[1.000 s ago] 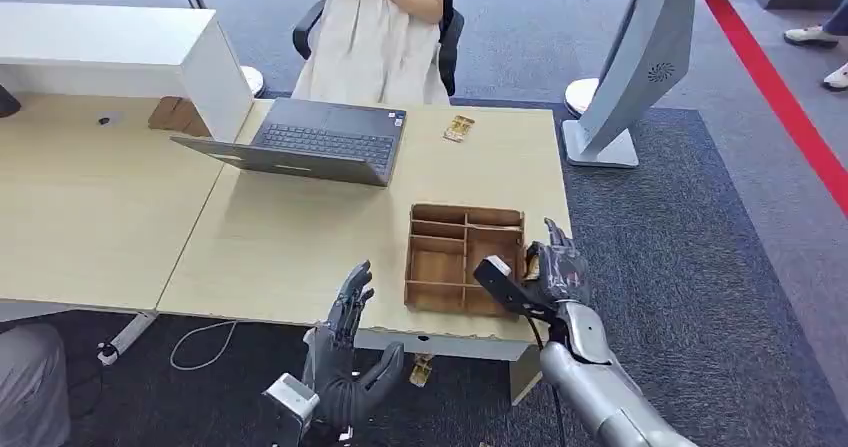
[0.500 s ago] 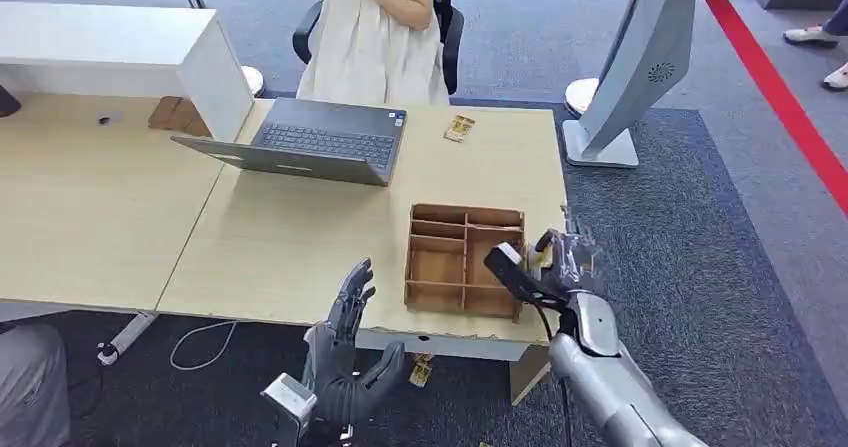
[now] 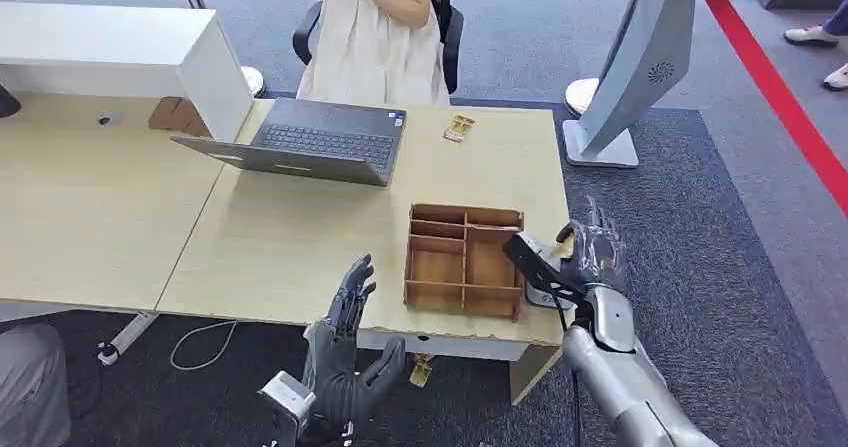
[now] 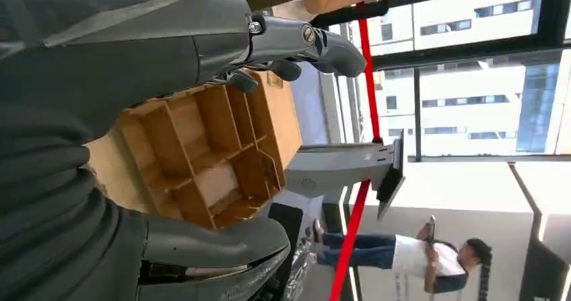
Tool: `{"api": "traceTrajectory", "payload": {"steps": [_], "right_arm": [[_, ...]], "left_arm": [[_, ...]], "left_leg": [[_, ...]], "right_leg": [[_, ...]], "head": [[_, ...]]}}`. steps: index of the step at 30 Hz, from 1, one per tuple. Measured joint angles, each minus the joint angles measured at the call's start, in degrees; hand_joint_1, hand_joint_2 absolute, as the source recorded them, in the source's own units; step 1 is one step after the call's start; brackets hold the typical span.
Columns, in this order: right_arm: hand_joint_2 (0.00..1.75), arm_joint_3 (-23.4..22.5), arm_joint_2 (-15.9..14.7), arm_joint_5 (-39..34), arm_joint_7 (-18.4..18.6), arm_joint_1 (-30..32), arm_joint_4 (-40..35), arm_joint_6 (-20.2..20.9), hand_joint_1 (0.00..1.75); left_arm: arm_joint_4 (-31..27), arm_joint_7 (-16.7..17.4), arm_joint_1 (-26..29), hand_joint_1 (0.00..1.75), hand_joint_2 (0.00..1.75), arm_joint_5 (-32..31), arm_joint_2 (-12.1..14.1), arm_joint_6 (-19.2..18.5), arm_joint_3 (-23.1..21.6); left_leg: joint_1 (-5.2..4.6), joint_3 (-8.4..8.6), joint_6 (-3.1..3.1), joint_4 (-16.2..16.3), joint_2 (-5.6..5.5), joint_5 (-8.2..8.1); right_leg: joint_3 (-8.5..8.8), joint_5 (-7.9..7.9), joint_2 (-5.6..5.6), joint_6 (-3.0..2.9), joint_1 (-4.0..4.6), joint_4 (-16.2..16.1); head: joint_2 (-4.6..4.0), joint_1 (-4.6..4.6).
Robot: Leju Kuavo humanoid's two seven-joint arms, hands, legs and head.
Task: Pass the card to the sensor for recognition and then transmit it.
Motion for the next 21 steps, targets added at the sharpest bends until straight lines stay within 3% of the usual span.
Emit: {"api": "traceTrajectory", "payload": {"steps": [21], "right_arm": [[1.75,2.3,0.2,-2.2,0.9,-0.2,5.0,3.0,1.75]], "left_arm": [[0.0,0.3,-0.6,0.00,1.75,0.6,0.0,0.8,0.0]], "left_leg": [[0.02,0.01,0.00,0.0,0.00,0.00]], "right_leg": [[0.02,0.00,0.00,0.00,0.01,0.0]], "head": [[0.00,0.02]]}}
